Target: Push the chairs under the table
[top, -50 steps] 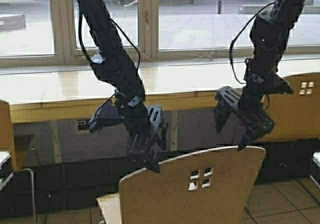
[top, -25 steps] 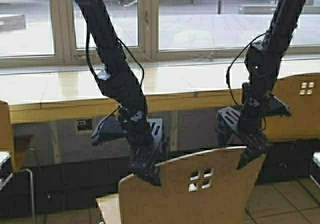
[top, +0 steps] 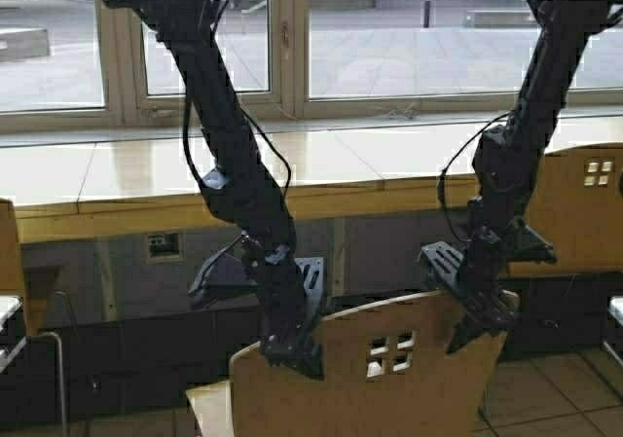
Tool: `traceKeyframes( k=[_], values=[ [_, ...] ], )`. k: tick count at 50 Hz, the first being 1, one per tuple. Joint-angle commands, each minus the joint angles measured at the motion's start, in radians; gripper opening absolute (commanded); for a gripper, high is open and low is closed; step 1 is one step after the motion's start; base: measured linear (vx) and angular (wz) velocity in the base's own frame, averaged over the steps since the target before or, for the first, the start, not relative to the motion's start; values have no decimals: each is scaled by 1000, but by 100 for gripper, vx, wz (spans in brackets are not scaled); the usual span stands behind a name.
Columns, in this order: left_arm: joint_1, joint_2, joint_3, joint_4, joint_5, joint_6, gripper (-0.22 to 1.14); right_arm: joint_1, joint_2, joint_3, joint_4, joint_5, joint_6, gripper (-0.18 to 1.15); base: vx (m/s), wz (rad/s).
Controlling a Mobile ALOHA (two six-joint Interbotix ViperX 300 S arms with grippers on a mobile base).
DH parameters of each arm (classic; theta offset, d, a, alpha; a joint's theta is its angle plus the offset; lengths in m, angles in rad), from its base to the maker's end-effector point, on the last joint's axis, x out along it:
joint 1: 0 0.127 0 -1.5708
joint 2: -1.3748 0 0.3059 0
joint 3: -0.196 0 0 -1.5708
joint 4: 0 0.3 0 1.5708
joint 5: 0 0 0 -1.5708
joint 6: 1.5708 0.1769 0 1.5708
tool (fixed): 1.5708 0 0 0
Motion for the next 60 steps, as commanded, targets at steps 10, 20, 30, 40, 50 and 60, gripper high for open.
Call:
traceKeyframes(
  k=[10, 20, 30, 40, 50, 60],
  values=[
    [11, -20, -8, -21, -2, -26, -6, 0, -9, -21, -2, 25, 3, -5, 1, 0],
    [31, -26, 20, -21, -2, -41, 4, 3, -12, -23, -2, 66, 3, 5, 1, 1],
    [69, -54, 74, -23, -3, -40, 3, 12, -15, -12, -2, 91, 2, 5, 3, 4],
    [107, -77, 101, -20, -8, -32, 3, 20, -14, 9, -17, 97, -2, 5, 9, 7],
    [115, -77, 101, -18, -37, -29, 3, 20, -2, 5, -43, 97, -2, 5, 14, 10],
    [115, -72, 103, -18, -74, -28, 3, 20, 17, 8, -57, 97, -3, 5, 17, 11]
  ],
)
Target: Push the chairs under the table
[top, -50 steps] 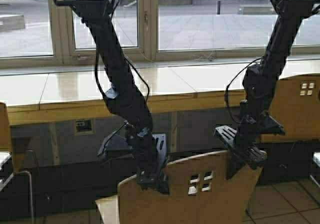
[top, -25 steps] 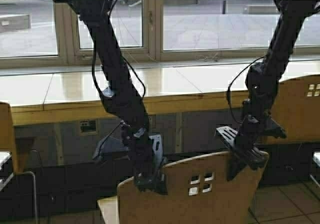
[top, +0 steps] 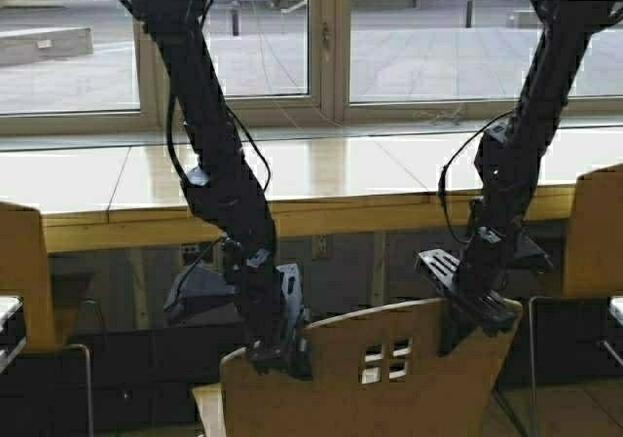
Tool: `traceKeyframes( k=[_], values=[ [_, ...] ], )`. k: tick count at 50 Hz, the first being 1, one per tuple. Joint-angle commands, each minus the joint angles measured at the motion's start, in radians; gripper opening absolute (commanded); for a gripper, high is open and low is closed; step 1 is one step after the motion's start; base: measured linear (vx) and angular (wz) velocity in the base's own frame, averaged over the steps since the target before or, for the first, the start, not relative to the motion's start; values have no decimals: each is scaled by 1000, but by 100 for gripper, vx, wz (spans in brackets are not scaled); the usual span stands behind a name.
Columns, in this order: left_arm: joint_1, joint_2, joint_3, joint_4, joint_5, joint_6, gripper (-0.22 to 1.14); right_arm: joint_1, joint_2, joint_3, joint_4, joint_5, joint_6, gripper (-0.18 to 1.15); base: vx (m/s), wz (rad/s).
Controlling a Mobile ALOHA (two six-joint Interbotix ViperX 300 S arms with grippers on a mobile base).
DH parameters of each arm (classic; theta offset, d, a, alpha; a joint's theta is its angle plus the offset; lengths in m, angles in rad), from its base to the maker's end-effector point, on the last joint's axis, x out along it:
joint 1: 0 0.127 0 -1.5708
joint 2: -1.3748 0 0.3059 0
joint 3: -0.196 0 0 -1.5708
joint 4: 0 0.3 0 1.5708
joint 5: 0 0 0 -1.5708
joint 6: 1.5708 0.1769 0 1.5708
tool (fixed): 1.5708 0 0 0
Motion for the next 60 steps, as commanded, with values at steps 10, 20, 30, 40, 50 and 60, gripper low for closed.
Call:
traceKeyframes(
  k=[10, 20, 30, 40, 50, 60],
  values=[
    [61, -43, 8, 11, -66, 41, 3, 17, 41, -20, -74, 11, -55, 5, 19, 9],
    [89, -37, -12, 25, -71, 43, 3, 25, 49, -6, -77, 15, -55, 5, 21, 4],
    [103, -48, 5, 55, -71, 43, 3, 35, 51, 0, -97, 20, -55, 4, 23, -1],
    [107, -55, 11, 57, -72, 43, 3, 35, 60, -6, -104, 20, -55, 5, 22, 5],
    [118, -61, 31, 60, -77, 43, 3, 40, 74, 6, -112, 20, -55, 5, 24, 6],
    [138, -60, 35, 61, -75, 43, 3, 49, 74, 8, -114, 21, -55, 5, 23, 1]
  ],
)
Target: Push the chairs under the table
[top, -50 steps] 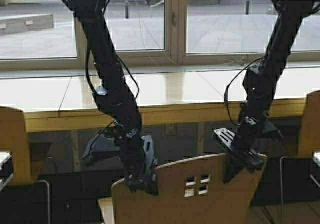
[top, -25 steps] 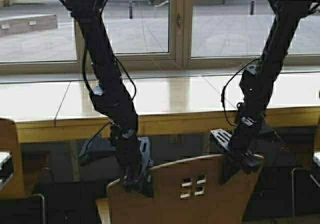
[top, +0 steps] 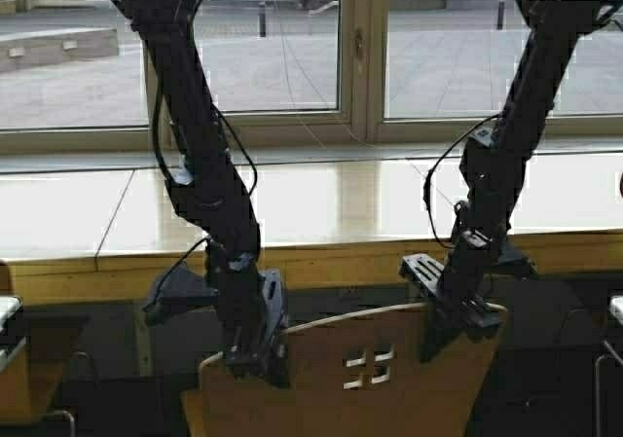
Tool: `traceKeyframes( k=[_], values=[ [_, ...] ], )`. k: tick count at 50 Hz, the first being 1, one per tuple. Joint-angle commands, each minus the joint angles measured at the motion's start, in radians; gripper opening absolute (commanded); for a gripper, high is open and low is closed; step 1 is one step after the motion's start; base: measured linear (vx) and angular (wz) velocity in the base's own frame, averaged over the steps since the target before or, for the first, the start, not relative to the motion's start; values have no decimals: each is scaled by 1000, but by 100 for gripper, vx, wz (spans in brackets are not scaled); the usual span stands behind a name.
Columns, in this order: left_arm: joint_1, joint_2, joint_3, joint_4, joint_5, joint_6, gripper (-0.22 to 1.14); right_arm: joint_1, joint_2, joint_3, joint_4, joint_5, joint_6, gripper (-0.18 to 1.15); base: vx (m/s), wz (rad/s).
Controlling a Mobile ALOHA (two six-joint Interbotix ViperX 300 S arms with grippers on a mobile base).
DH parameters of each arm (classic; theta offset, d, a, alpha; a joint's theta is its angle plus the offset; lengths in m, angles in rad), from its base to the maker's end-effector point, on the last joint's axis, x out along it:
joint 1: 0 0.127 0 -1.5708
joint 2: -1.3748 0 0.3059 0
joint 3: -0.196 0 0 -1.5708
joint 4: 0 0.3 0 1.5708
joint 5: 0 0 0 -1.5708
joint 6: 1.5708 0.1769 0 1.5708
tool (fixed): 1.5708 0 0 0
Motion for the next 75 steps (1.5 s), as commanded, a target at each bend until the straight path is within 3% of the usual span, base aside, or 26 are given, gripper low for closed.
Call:
traceKeyframes(
  k=[1, 35, 75],
  values=[
    [103, -54, -14, 26, -40, 43, 3, 9, 55, 14, -69, -6, -81, 5, 24, -2],
    [127, -55, -2, 58, -37, 52, 3, 29, 58, 67, -71, -15, -83, 4, 22, 2],
    [130, -34, -52, 58, -35, 71, 3, 28, 89, 49, -178, -26, -83, 5, 14, 3]
  ],
)
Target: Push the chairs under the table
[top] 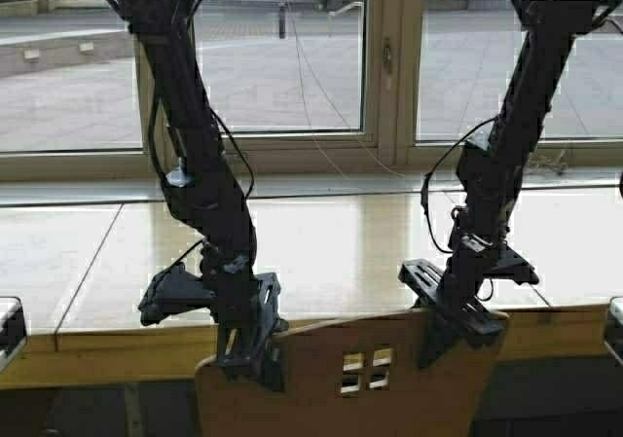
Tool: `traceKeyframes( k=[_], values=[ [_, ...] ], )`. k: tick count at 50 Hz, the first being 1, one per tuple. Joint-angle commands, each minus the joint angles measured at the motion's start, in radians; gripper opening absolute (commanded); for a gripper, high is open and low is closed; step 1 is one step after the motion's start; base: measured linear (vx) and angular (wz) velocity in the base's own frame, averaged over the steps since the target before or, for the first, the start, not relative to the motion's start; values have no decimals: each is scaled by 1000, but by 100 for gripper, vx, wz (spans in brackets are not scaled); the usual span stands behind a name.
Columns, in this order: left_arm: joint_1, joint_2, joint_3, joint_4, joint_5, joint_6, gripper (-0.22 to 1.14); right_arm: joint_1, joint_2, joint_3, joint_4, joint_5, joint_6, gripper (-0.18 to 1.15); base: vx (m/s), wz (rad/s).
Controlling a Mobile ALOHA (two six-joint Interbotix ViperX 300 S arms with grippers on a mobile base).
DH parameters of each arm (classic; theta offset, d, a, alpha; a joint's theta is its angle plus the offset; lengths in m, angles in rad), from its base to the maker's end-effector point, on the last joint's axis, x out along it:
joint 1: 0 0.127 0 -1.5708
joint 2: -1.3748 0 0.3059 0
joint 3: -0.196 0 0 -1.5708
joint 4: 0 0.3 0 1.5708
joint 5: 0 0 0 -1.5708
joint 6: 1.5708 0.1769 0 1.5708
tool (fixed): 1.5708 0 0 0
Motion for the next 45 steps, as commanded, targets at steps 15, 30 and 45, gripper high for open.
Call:
traceKeyframes(
  k=[15, 30, 45],
  values=[
    [117, -57, -35, 52, -29, 103, 33, 12, 64, 28, -152, 0, -117, 39, 2, 1],
    [118, -135, -6, 67, 46, 110, 98, 11, -40, 97, -129, -8, -114, 104, -1, -1],
    [118, -284, 74, 71, 54, 112, 98, 11, -253, 202, -124, -64, -107, 104, -1, 1]
  ],
)
